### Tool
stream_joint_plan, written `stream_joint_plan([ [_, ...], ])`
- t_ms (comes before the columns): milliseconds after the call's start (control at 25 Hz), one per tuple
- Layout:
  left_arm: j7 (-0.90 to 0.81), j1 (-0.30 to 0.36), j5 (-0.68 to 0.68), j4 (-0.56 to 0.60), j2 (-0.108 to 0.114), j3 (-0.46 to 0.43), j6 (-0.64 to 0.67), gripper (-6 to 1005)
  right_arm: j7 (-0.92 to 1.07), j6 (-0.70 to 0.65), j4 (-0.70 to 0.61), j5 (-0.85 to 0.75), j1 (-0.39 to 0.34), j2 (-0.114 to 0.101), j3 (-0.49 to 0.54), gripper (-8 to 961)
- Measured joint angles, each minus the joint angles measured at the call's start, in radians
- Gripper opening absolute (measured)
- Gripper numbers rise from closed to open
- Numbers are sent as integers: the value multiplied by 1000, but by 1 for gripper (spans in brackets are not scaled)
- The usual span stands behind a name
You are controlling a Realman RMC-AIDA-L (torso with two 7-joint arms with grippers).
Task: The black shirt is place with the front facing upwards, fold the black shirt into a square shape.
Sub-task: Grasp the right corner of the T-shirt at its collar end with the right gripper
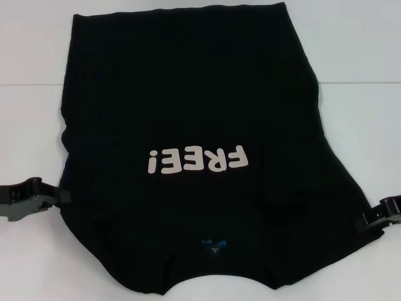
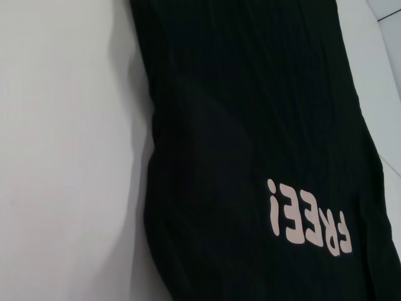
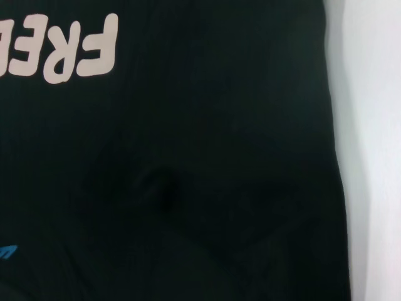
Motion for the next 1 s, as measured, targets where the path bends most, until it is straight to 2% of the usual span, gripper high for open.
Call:
stream_joint_plan([
  [160, 0, 2, 0, -1, 0, -1, -1, 3, 1, -6, -7, 0, -3, 2, 11, 549],
  [360, 0, 3, 0, -2, 0, -1, -3, 2, 2, -22, -14, 2, -9, -10, 37, 550],
  [640, -6, 4, 0, -2, 0, -1, -3, 2, 2, -13, -15, -7, -17, -12, 30, 550],
  [1000, -8, 4, -1, -1, 0, 0, -3, 3, -9, 15, -15, -8, -19, 6, 23, 550],
])
